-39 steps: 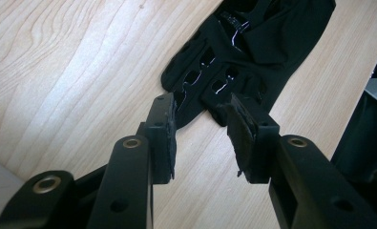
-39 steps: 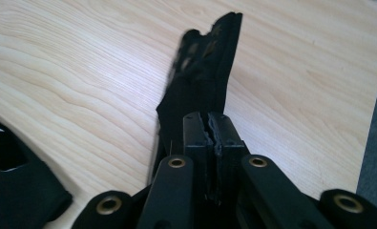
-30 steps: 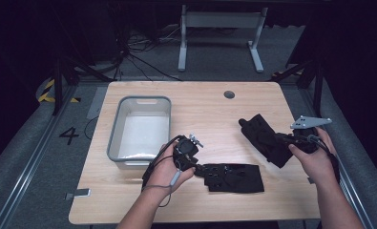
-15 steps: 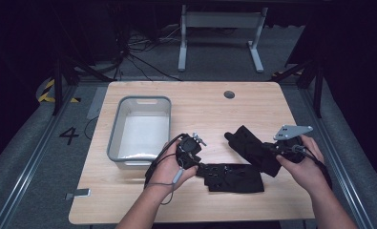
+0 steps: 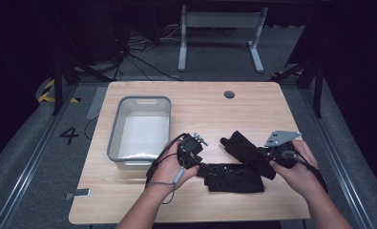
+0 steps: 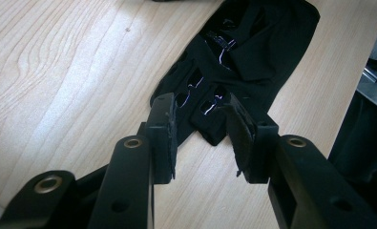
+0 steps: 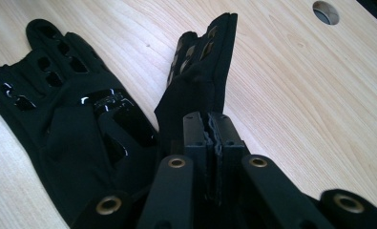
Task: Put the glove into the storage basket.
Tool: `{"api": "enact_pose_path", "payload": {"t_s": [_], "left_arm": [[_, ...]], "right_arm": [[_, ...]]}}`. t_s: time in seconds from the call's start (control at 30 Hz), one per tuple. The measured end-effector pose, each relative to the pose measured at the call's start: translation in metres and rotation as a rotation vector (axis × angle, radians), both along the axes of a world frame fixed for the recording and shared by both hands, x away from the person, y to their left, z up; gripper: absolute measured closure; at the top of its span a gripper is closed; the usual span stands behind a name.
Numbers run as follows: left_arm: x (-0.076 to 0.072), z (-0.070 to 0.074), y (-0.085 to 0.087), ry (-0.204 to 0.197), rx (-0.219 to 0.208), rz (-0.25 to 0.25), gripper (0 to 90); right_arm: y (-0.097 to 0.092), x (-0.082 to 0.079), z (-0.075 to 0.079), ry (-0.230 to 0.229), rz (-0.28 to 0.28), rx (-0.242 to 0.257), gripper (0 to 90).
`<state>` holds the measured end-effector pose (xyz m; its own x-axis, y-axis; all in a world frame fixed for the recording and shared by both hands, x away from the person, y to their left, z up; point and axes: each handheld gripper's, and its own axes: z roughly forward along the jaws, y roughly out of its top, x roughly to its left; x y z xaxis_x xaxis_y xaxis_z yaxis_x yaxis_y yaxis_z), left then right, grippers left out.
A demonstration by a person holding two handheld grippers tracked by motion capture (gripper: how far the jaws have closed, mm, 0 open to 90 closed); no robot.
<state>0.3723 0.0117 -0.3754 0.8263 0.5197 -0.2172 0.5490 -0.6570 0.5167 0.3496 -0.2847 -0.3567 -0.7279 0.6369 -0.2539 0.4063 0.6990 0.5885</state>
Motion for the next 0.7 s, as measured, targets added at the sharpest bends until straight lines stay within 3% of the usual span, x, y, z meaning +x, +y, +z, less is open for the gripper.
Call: {"api": "enact_pose_path", "payload": {"t_s": [0.43,0.53,0.57,0.6,0.7], "left_arm": [[0.0,0.0,0.0,0.002,0.002,0.003,63.4],[0.0,0.0,0.001,0.004,-0.001,0.006,63.4],[0.0,0.0,0.001,0.004,-0.001,0.006,63.4],[0.0,0.0,0.001,0.003,-0.002,0.005,63.4],[0.0,0.0,0.001,0.006,-0.002,0.007,63.4]], "right_arm": [[0.015,-0.01,0.0,0.103,0.068,0.007,86.6],[0.024,-0.013,-0.003,0.163,0.112,-0.001,86.4],[0.024,-0.013,-0.003,0.163,0.112,-0.001,86.4],[0.028,-0.015,-0.005,0.214,0.135,-0.007,86.2],[0.032,-0.016,-0.009,0.242,0.159,-0.017,86.2]]}}
